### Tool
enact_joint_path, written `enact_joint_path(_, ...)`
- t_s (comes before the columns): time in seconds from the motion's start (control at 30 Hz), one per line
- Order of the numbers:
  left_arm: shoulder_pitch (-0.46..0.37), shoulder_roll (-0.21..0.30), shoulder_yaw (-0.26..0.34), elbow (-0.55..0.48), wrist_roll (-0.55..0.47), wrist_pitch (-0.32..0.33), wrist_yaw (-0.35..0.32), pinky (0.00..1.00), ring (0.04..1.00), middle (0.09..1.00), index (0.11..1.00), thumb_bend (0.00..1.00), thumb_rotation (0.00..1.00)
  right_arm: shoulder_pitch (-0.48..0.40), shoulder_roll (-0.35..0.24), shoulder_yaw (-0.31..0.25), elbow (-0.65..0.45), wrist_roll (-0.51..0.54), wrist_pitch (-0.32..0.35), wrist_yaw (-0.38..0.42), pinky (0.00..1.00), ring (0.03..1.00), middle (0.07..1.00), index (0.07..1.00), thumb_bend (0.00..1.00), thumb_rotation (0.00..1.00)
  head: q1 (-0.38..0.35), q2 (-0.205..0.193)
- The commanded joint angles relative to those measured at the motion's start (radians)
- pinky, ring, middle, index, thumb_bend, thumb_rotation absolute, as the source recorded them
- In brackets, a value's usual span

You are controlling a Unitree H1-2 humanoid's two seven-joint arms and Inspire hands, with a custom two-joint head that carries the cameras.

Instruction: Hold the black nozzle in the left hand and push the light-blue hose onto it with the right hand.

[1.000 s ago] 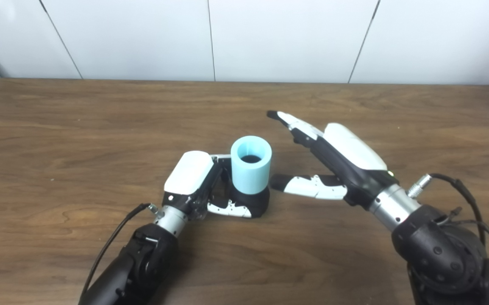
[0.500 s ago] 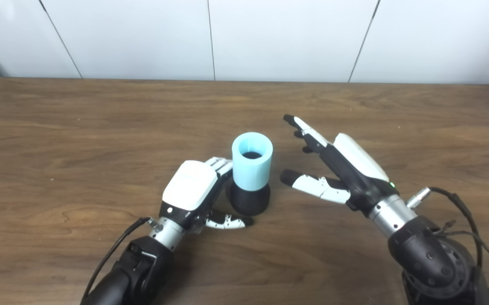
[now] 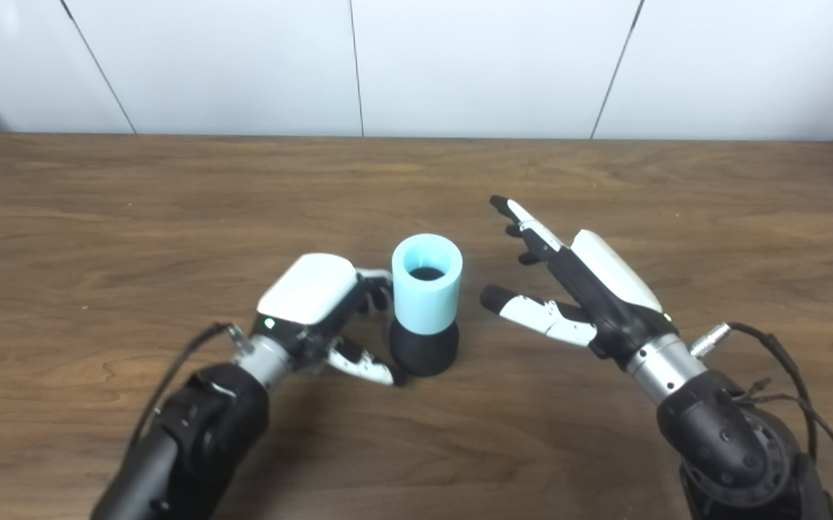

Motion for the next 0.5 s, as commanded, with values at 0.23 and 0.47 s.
enact_joint_path(0.23,-0.132,0.096,0.198,-0.202,-0.189,0.194,-0.275,0.64,0.757,0.779,0.874,1.00,0.37,-0.001,-0.012,-0.013,0.007,0.034,-0.021,-0.048,0.70,0.862,0.970,0.994,0.59,0.98,0.000,-0.001)
enact_joint_path(0.47,-0.077,0.074,0.445,-0.201,-0.546,0.209,-0.162,0.72,0.811,0.832,0.857,0.98,0.33,0.010,-0.002,-0.020,0.032,0.055,-0.025,-0.071,0.65,0.813,0.943,0.984,0.61,0.98,-0.012,-0.001)
